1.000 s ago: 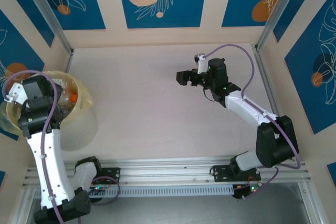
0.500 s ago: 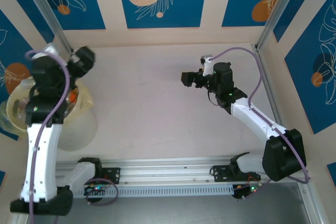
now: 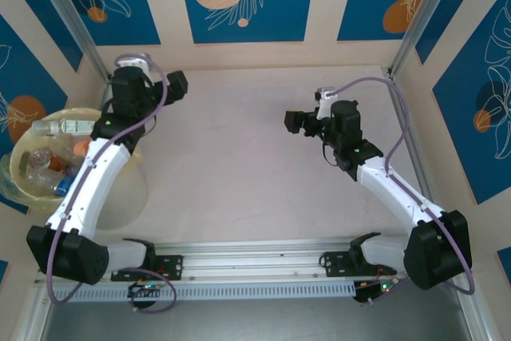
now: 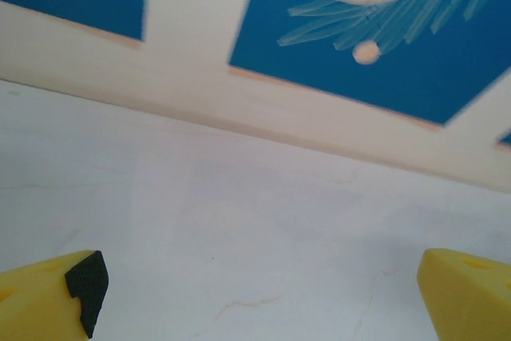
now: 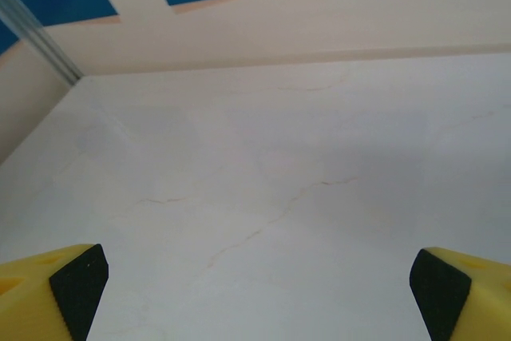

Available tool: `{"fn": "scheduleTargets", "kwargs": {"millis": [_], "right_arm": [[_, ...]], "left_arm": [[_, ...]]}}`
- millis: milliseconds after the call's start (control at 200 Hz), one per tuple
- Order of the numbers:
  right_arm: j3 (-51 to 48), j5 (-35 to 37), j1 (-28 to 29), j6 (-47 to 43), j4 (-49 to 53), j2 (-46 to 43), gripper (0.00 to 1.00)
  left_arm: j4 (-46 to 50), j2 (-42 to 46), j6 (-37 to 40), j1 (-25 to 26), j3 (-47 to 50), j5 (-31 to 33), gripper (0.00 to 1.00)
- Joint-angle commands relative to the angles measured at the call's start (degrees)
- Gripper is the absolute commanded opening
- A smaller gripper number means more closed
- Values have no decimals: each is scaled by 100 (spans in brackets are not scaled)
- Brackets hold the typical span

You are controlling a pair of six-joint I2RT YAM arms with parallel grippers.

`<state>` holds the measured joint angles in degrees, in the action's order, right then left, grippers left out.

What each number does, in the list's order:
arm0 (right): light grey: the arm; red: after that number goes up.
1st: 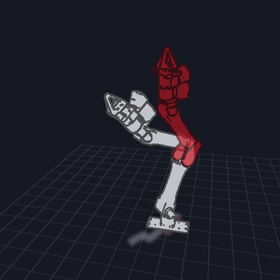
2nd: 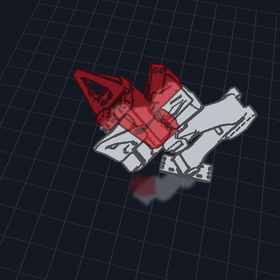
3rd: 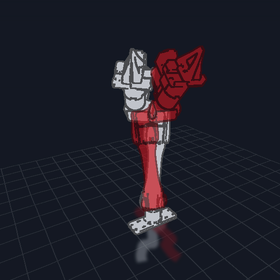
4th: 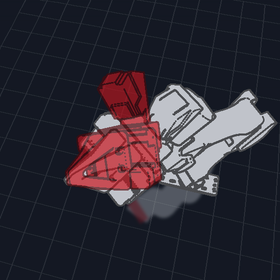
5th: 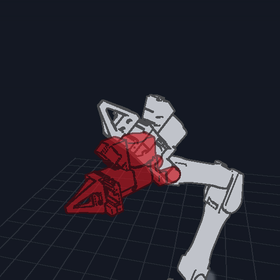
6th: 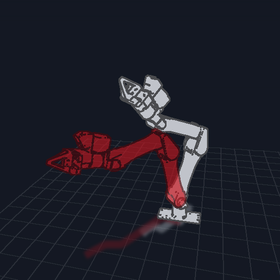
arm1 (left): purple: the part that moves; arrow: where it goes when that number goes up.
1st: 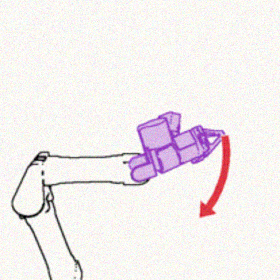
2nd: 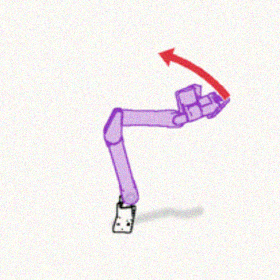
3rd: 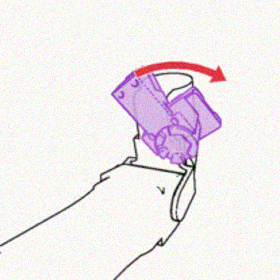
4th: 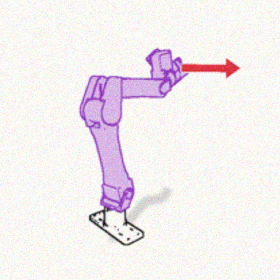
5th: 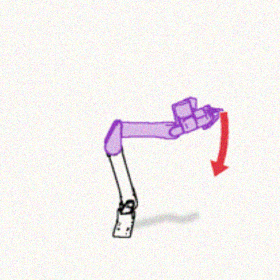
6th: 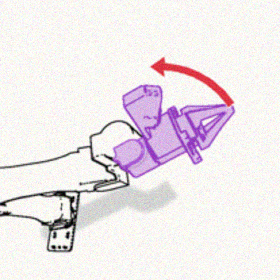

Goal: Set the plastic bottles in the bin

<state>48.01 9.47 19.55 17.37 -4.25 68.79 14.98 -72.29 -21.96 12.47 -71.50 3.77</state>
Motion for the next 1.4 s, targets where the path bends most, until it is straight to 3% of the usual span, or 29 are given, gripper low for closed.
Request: {"fn": "scheduleTargets", "kwargs": {"millis": [0,190,290,480,575,665,785,915,1200,1320,1395], "right_arm": [[-189,835,-163,-7,-133,-12,99],[-564,1486,-722,-458,-488,238,99],[-912,1006,-1084,-1021,-996,423,99],[-1239,189,-1614,-1427,-1398,776,99],[-1530,-210,-1824,-1403,-1916,868,99],[-1699,-749,-2018,-1291,-2200,924,99],[-2028,-904,-2051,-1349,-2646,895,99],[-2537,-1113,-2040,-1389,-3552,887,99],[-3090,-906,-1804,-1558,-5578,1882,99],[-3034,-441,-1798,-1382,-5327,1801,99],[-2568,-336,-1821,-1295,-4476,1830,99]], "left_arm": [[-1590,73,1227,146,843,-736,100],[-2403,-166,2071,195,1938,-347,100],[-3193,-248,2333,197,2774,40,100],[-3325,-905,2964,138,3089,254,100],[-3835,-1170,2958,15,3238,120,100],[-3532,-1251,2925,-175,3054,-235,100],[-3512,-1238,3094,-335,3067,-624,100],[-3441,-980,3119,-402,3364,-569,100],[-5033,-798,3025,-575,4611,-534,100],[-5284,-1157,2765,-860,4500,-950,100],[-6015,-1413,2693,-977,4755,-1171,100]]}}
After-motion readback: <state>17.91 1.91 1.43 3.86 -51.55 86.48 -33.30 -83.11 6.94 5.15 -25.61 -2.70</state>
